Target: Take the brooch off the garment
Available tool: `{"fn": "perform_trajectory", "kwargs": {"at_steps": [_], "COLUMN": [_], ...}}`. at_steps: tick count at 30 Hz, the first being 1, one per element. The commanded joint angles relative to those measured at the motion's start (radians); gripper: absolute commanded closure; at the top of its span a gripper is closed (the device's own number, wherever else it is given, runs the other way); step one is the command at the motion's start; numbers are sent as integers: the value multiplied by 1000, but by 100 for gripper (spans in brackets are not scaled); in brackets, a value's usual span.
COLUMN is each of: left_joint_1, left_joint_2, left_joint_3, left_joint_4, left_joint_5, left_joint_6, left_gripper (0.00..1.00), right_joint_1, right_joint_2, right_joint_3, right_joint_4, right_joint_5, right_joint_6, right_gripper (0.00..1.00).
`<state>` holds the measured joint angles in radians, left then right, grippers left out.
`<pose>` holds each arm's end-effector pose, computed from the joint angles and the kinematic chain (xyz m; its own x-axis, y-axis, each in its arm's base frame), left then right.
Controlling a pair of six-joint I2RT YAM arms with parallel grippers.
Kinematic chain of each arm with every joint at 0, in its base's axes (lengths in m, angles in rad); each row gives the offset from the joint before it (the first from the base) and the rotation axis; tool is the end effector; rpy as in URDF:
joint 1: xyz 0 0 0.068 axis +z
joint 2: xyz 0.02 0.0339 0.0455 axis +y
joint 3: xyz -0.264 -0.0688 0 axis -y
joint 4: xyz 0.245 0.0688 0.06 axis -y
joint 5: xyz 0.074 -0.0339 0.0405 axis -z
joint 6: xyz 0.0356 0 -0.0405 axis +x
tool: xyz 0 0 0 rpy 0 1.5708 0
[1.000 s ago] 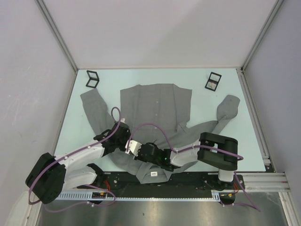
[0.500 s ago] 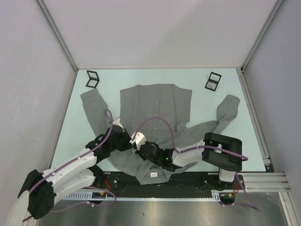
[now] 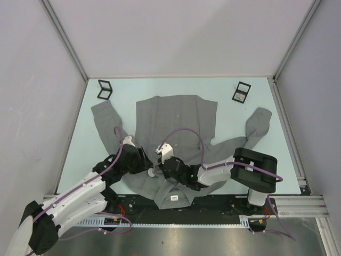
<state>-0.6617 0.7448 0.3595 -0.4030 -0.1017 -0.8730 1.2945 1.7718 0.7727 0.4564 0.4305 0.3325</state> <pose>0.1226 -0.0909 0.1784 -0.7846 -0.3551 -0.5082 -0.0722 0.8665 -0.4940 0.1089 0.3296 0.1437 -0.3867 -0.2765 -0.8798 -0.6883 0.7215 0.0758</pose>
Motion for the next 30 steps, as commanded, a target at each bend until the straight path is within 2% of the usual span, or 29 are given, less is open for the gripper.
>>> {"fn": "perform_trajectory", "kwargs": {"at_steps": [1, 6, 11, 13, 14, 24, 30], "left_joint_1": [-4, -4, -3, -3, -3, -7, -12], "left_joint_2": [45, -11, 8, 25, 45, 140, 174], "left_joint_3": [48, 7, 9, 12, 10, 13, 47], "left_joint_4": [-106, -96, -62, -56, -42, 1, -30], "left_joint_5": [13, 25, 83, 92, 117, 169, 155], "left_joint_6": [-15, -58, -61, -57, -52, -23, 15], "left_gripper": [41, 41, 57, 58, 62, 69, 84], "right_joint_1": [-34, -60, -78, -78, -80, -87, -93], "right_joint_2": [-54, -66, -63, -61, -60, -52, -45], "right_joint_3": [-36, -61, -69, -69, -69, -69, -67], "right_joint_4": [24, 60, 73, 77, 80, 91, 102], "right_joint_5": [-53, -102, -122, -124, -124, -137, -148], "right_joint_6": [92, 112, 122, 120, 120, 125, 128], "right_gripper": [83, 82, 82, 82, 82, 82, 82]}}
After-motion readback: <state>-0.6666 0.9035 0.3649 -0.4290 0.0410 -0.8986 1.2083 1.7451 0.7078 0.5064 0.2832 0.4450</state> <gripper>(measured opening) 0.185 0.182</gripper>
